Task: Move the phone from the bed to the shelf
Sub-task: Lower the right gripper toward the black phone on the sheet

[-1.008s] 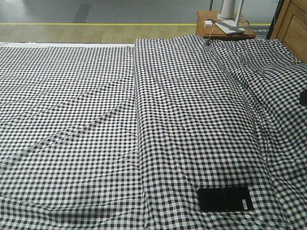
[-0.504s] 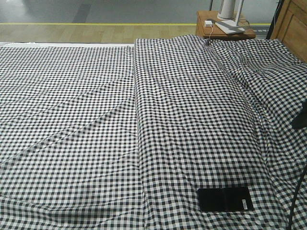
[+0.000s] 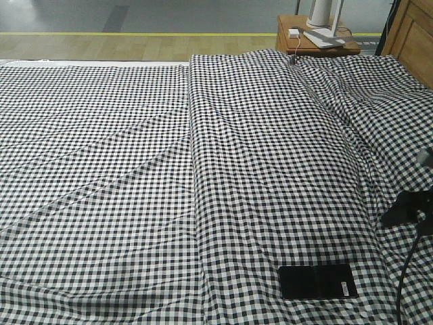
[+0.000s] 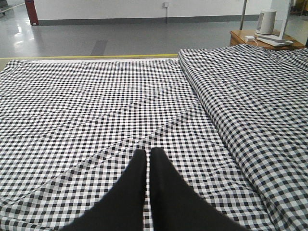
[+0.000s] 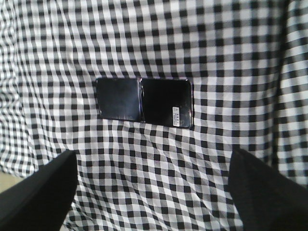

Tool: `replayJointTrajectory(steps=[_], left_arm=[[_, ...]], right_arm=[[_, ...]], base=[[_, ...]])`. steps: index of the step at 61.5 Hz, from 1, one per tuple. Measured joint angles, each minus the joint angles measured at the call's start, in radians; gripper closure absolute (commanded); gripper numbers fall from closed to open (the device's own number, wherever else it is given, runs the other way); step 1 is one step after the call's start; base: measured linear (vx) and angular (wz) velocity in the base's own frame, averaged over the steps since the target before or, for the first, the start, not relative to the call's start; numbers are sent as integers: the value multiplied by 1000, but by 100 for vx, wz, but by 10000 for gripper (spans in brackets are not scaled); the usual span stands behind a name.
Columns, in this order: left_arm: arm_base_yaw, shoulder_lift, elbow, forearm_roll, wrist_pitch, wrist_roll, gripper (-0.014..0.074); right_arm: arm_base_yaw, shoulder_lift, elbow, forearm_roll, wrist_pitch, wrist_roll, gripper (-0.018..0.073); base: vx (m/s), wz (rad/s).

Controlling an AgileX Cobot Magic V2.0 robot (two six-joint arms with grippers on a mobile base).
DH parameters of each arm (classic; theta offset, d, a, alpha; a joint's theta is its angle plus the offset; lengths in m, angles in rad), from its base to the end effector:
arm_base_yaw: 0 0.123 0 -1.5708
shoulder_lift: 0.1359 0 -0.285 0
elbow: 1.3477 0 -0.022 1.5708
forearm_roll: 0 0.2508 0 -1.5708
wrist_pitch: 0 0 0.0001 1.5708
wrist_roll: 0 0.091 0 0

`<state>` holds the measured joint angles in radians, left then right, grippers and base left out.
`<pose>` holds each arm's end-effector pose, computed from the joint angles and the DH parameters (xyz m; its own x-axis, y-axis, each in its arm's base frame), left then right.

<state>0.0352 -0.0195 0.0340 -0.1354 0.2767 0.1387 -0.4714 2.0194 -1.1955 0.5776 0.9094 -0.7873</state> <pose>0.0546 -0.0014 0.1780 -0.2001 0.0013 -0.9798 0.0026 1.0000 0.0008 0.3374 -0.1279 0.1264 -0.9785 0.0983 -0.1813 0.0199 0.9202 0.3910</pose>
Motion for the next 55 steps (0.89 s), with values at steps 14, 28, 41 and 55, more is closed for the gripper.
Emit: replayJointTrajectory(steps=[14, 28, 41, 55], left_arm=[[0, 0, 0, 0, 0, 0, 596], [0, 0, 0, 0, 0, 0, 596], [0, 0, 0, 0, 0, 0, 596], [0, 0, 0, 0, 0, 0, 596]], right_arm=[[0, 132, -5, 100, -22, -129, -35], [0, 265, -26, 165, -49, -241, -35], [0, 390, -132, 174, -23, -253, -35], [0, 507, -240, 175, 69, -254, -35]], base=[[0, 0], [0, 0], [0, 0], [0, 0]])
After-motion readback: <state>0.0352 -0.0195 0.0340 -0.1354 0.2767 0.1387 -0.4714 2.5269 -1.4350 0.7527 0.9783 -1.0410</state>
